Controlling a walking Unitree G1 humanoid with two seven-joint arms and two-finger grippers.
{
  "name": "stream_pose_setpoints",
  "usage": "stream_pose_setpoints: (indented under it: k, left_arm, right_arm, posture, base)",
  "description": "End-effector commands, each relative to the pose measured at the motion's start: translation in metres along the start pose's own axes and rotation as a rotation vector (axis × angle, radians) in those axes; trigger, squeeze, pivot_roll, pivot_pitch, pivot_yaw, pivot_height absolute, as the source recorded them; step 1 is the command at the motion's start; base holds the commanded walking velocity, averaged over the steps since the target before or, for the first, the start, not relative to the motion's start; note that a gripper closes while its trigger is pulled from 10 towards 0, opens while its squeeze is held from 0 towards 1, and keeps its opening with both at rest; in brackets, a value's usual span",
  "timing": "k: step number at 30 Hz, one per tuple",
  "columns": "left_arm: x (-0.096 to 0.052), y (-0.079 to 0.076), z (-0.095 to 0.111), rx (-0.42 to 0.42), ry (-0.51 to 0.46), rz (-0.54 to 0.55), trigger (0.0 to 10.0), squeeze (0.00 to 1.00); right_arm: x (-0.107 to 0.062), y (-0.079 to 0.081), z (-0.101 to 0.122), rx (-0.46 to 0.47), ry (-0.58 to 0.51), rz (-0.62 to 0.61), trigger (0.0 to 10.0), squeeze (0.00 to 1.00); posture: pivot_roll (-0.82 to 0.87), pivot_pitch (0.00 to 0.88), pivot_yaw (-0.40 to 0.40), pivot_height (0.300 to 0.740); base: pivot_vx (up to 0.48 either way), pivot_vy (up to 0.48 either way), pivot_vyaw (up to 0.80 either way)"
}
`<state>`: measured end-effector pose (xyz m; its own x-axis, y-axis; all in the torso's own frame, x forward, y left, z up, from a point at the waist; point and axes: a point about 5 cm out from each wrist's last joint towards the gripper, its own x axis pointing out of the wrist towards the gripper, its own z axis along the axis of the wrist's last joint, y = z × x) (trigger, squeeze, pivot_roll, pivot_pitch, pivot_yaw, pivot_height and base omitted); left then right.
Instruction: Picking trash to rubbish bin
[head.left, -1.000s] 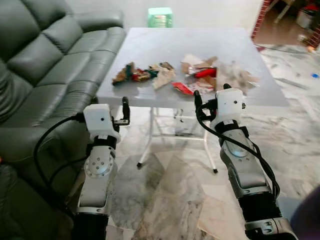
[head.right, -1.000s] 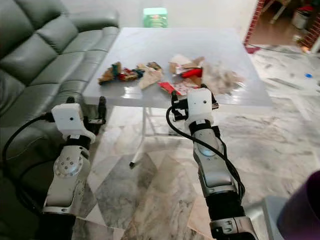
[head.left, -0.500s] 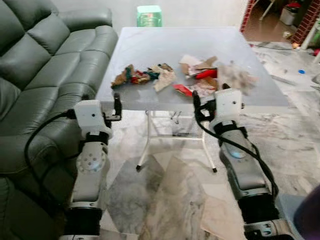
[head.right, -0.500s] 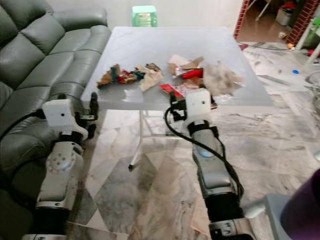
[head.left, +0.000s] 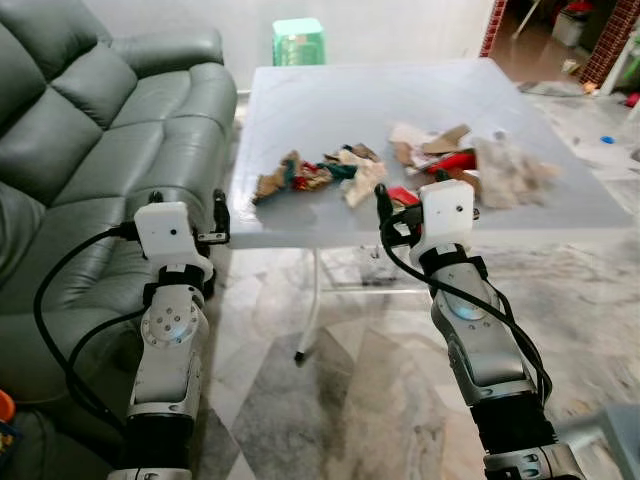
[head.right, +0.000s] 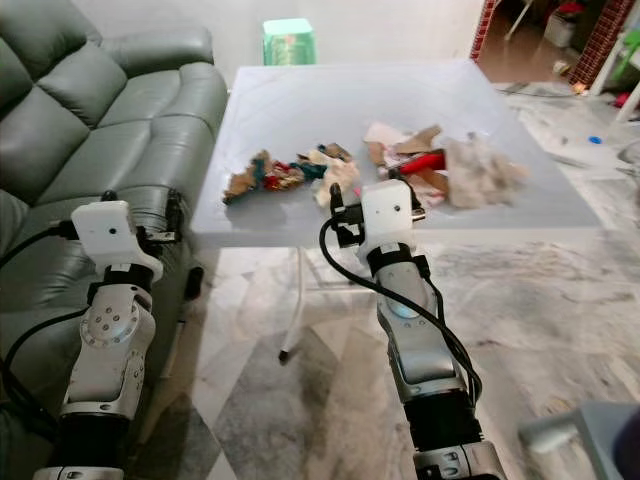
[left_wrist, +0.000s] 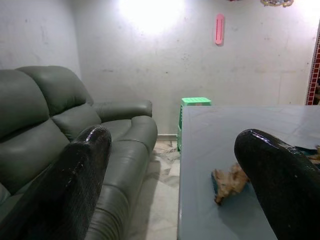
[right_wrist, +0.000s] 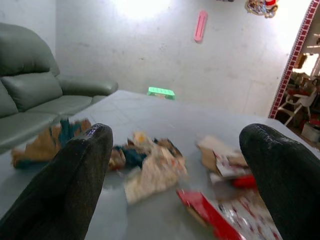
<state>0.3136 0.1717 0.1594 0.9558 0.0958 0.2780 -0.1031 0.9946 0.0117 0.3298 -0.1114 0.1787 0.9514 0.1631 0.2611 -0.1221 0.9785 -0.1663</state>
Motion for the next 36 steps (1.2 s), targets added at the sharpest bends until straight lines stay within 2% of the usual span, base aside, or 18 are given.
stream_pose_setpoints:
  k: [1,13,21,28,36]
  left_arm:
    - [0.001,-0.01,0.003,-0.014,-0.014,-0.038,10.0,0.0]
    - [0.001,-0.015,0.0,0.023,0.005,-0.09,10.0,0.0]
    - [0.002,-0.026,-0.002,0.008,0.012,-0.191,10.0,0.0]
    - [0.001,-0.028,-0.001,0.013,-0.003,-0.208,10.0,0.0]
    - [-0.004,-0.033,-0.004,-0.009,0.007,-0.214,10.0,0.0]
  right_arm:
    - [0.001,-0.012,-0.001,-0.014,0.005,-0.042,10.0,0.0]
    - [-0.003,-0.01,-0.003,-0.012,0.007,-0.057,10.0,0.0]
    - [-0.004,-0.009,-0.005,-0.01,0.016,-0.038,10.0,0.0]
    - [-0.014,-0.007,-0.009,-0.018,0.03,-0.013,10.0,0.0]
    - [-0.015,-0.006,-0.007,-0.02,0.026,0.0,10.0,0.0]
  posture:
    - [-0.04,0.038,0.022,0.74]
    - [-0.03,0.036,0.039,0.74]
    - [-0.03,0.035,0.033,0.74]
    - [-0.04,0.043,0.029,0.74]
    - [-0.05,0.051,0.023,0.74]
  base:
    - [0.341,0.0,0.0]
    - [0.0,0.0,0.0]
    - [0.0,0.0,0.0]
    - [0.0,0.0,0.0]
    - [0.362,0.0,0.0]
